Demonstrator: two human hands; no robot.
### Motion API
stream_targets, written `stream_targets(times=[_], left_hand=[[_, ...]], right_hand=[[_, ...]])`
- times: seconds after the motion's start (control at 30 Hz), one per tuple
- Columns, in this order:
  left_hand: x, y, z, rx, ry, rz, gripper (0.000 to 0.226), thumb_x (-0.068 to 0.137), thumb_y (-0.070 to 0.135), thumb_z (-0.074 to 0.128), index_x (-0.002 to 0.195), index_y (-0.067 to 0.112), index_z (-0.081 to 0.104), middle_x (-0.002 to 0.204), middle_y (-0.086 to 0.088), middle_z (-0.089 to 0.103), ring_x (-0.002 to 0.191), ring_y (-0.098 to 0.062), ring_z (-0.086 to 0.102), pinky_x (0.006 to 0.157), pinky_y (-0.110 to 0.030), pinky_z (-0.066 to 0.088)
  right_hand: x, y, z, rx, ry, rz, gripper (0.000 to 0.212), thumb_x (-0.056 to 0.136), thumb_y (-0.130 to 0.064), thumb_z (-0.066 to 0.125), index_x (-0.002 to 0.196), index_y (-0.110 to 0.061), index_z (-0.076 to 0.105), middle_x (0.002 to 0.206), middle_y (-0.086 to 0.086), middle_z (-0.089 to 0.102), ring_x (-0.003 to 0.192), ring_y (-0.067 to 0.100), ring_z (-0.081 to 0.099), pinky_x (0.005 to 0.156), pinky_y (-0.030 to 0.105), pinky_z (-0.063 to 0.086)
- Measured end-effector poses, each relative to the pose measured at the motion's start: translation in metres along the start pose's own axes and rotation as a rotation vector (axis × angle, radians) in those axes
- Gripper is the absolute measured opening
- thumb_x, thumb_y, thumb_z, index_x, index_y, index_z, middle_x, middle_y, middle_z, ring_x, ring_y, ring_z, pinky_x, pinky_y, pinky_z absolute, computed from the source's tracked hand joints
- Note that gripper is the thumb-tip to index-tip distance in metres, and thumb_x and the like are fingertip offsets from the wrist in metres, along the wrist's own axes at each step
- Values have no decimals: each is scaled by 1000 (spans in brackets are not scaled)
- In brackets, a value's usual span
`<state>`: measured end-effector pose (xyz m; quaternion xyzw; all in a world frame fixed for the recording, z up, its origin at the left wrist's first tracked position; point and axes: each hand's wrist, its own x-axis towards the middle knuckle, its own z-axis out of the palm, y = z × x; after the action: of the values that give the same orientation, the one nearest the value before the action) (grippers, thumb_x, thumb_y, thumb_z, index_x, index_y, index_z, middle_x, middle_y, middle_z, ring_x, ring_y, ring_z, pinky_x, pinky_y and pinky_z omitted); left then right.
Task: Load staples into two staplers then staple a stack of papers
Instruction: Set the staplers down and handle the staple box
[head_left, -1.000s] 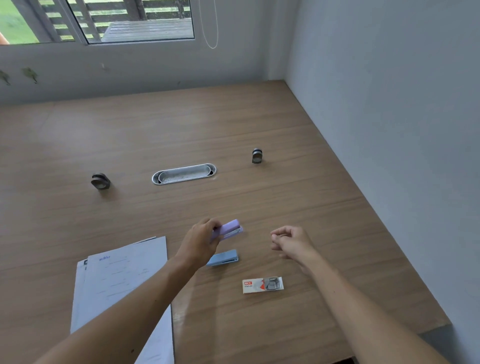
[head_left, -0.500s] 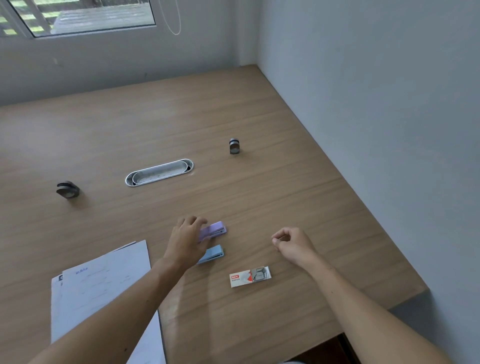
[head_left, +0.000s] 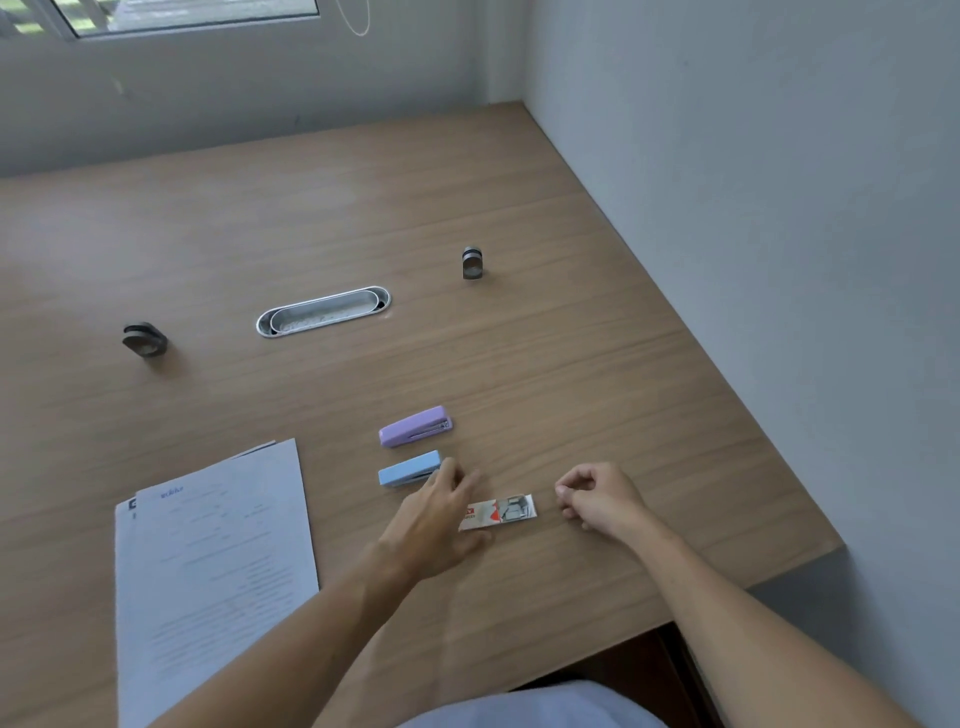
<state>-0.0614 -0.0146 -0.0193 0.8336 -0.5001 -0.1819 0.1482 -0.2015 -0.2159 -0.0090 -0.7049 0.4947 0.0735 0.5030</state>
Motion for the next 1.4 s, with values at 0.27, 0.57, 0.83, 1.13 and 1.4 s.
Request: stream_targets(times=[0.27,0.57,0.83,1.13,1.4], left_hand=[[-11,3,8,-20,21,-83,35,87,41,67,118,27,58,102,10,41,103,-15,50,65,-28,39],[-13,13,-11,-167,178,-67,32,85,21,72,116,16,64,100,0,50,79,-19,56,68,-26,43],[-6,28,-27,-522,365,-210,38,70,6,86,104,10,70,98,1,66,76,-5,64,71,-13,53],[-6,44,-37,-647,423,-224,34,69,8,88,100,11,74,93,0,71,76,-6,69,74,-27,59],[-3,46,-37,-637,444,-179,34,71,6,87,101,14,75,91,2,71,75,-4,69,73,-28,59]], right_hand=[[-11,3,15,8,-96,-11,12,93,-15,66,98,-8,74,95,12,77,69,18,71,46,19,49],[-22,-17,9,311,-114,-100,10,87,-10,76,95,-4,74,97,17,77,87,29,76,61,35,59],[-23,-30,0,434,-47,-105,13,84,-18,80,92,-9,75,89,8,76,73,17,70,73,38,57],[-28,-36,1,490,-87,-106,11,80,-21,82,86,-14,78,89,6,80,73,11,70,70,35,58],[-32,-42,6,576,-115,-117,12,84,-14,79,93,-6,77,93,9,79,82,16,77,67,32,61]])
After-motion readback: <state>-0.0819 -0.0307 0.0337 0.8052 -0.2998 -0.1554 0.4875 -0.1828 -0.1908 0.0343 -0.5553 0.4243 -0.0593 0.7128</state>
